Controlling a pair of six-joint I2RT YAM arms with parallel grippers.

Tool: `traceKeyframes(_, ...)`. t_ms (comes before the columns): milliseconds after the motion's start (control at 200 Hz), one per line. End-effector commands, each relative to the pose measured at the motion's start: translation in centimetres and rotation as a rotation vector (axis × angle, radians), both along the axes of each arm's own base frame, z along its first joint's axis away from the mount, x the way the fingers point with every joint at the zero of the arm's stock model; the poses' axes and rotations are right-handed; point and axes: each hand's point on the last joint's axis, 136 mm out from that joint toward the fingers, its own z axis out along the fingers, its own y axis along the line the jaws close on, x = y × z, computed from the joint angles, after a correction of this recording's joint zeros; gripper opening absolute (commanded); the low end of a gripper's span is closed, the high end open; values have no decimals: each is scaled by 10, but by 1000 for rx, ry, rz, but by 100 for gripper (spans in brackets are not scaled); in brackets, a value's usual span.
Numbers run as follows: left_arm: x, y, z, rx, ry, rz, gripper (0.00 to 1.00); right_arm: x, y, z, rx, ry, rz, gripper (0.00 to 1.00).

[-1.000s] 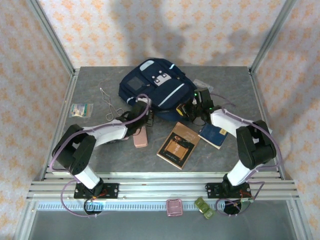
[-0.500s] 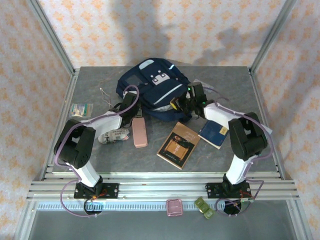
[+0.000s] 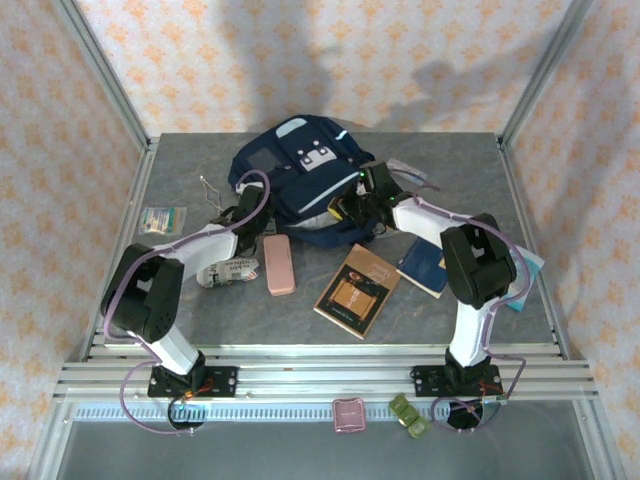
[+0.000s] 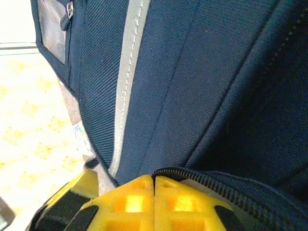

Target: Pack books, pencil case, and school supplies into a backpack

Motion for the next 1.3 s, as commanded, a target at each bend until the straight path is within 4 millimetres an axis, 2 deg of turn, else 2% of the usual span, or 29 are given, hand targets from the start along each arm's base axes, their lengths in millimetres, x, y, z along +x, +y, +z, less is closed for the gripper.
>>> traceKeyframes(0,-13,5,21,-38,-42,21,32,6,-5,9,-32,-68,22,22)
traceKeyframes(105,-25,1,35,-74,-66,4,43,1,-8,29,-48,-121,49,39)
traceKeyframes(205,-36,-9,52,-123,-88,-40,49,-2,-15,58,-86,-203,58,49)
traceKeyframes(300,-47,-28,66,-196,-109,-104,56,-8,-28,78,-131,-256,58,56)
traceKeyframes(380,-56,-51,75,-278,-116,-175,60,-17,-42,83,-156,-261,51,59)
traceKeyframes(470,-69,-79,74,-332,-96,-256,61,-32,-58,79,-194,-252,43,59)
traceKeyframes(621,-95,-129,53,-381,-3,-395,62,-67,-88,62,-253,-219,22,59)
traceKeyframes(861,-125,-184,9,-372,136,-522,62,-131,-120,16,-307,-88,1,57)
traceKeyframes(971,-134,-194,-18,-316,207,-541,62,-161,-134,-15,-331,0,-18,57)
traceKeyframes(986,-135,-195,-22,-307,217,-543,62,-165,-135,-12,-323,-9,-23,57)
traceKeyframes(1111,-137,-200,-44,-240,262,-550,62,-192,-142,-35,-304,55,-38,57)
traceKeyframes(1201,-137,-202,-56,-216,285,-552,61,-203,-146,-48,-300,79,-42,57)
traceKeyframes(1291,-140,-206,-66,-219,312,-565,56,-207,-141,-61,-263,96,-41,58)
